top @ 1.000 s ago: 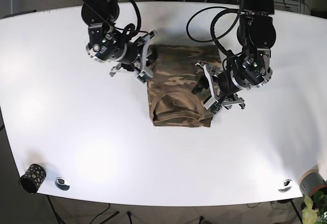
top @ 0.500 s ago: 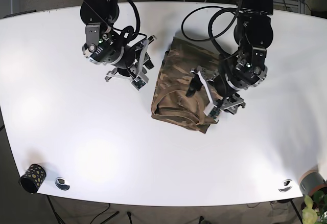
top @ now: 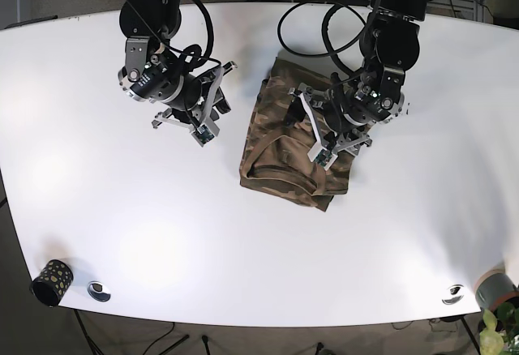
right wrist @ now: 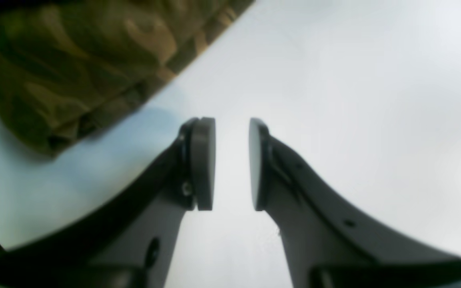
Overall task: Fold the T-shirt properly
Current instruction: 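Push the folded camouflage bundle to the table edge with the left gripper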
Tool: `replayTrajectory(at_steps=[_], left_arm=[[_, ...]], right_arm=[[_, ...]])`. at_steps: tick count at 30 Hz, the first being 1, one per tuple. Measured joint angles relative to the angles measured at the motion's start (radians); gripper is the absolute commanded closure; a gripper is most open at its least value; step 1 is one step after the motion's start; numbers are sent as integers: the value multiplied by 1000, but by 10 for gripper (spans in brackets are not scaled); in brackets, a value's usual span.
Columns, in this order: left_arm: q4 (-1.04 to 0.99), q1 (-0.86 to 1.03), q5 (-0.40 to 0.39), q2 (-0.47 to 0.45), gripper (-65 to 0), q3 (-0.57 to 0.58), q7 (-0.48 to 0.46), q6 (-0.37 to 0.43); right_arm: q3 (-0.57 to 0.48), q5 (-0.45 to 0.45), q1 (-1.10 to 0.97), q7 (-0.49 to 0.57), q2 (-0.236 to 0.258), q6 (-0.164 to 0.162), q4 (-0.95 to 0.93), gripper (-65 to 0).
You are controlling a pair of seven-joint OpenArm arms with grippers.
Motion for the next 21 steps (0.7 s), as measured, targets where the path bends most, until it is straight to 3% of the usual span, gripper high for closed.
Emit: replayTrajectory(at_steps=[3, 11, 21], left_arm=[[-56, 11, -11, -5, -490, -5, -84, 0], [-208, -18, -106, -47, -486, -81, -159, -60], [-230, 15, -94, -238, -489, -319, -135, -42]], right_arm=[[3, 1, 0, 2, -2, 0, 0, -130], [47, -4, 27, -8, 3, 0, 2, -130], [45, 0, 35, -4, -2, 0, 3, -130]])
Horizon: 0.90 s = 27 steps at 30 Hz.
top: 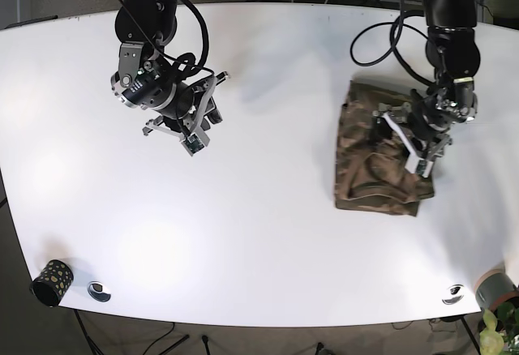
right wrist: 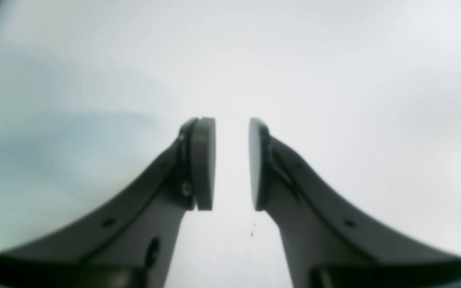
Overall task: Fold the T-shirt properly
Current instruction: 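Push the folded camouflage bundle to the table edge with the left gripper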
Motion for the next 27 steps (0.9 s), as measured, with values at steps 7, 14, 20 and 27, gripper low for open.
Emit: replayTrajectory(at_steps=[7, 14, 20, 27], left_arm=[[-74, 19, -11, -134, -489, -106, 15, -98], [-240, 13, -6, -286, -489, -154, -48, -144], [-374, 15, 0, -380, -489, -154, -153, -151], [-443, 23, 42, -455, -489, -155, -187, -145]], right_arm=[[0, 0, 2, -1, 0, 0, 2, -130], [0, 0, 1, 1, 0, 0, 55, -130], [0, 0, 1, -1, 0, 0, 62, -130], [-3, 0, 1, -1, 27, 0, 64, -130]])
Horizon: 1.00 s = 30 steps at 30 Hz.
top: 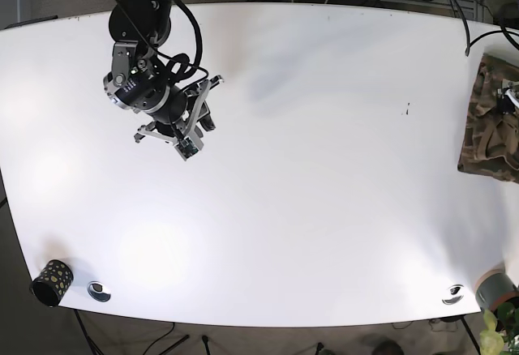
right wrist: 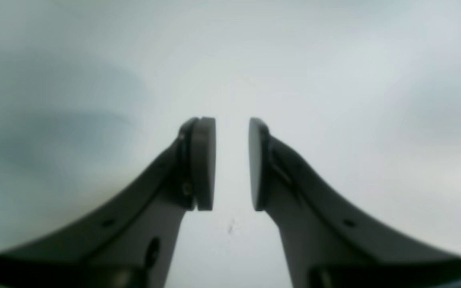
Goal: Fold the T-shirt properly
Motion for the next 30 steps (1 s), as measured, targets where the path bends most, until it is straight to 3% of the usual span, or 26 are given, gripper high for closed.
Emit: replayTrajectory(at_steps=[12, 16, 19, 22, 25, 27, 30], left_arm=[[-13, -60, 37, -42, -485, 4, 57, 2], [111, -56, 46, -56, -485, 3, 83, 6], [234, -41, 41, -47, -485, 2, 82, 7], [351, -39, 48, 19, -485, 1, 79, 14], [428, -36, 65, 101, -485, 10, 69, 6], [476, -33, 106, 164, -487, 7, 21, 23], [529, -26, 164, 257, -490, 6, -90, 113]], right_arm=[[-3, 0, 3, 2, -1, 0, 0, -130], [-4, -4, 2, 10, 1, 0, 0, -130], [-6, 0, -6, 73, 22, 3, 1, -130], [4, -9, -31, 175, 44, 0, 0, -130], [-2, -81, -55, 294, 64, 2, -4, -135], [-3, -150, -61, 381, 64, 3, -7, -135], [-3, -214, -64, 525, 66, 3, -43, -133]])
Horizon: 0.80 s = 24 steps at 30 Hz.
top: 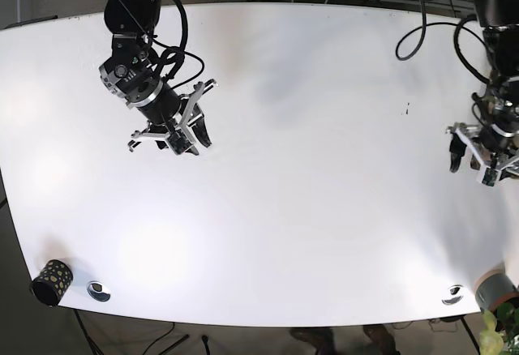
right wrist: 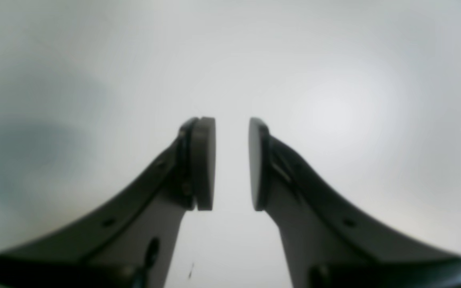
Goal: Fold the T-shirt properly
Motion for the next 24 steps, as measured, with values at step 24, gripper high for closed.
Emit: replayTrajectory(at_steps=[24], left_arm=[[127, 370, 76, 377, -487, 133, -505, 316]], right_arm=[[5, -152, -223, 765, 88, -413, -342, -138]])
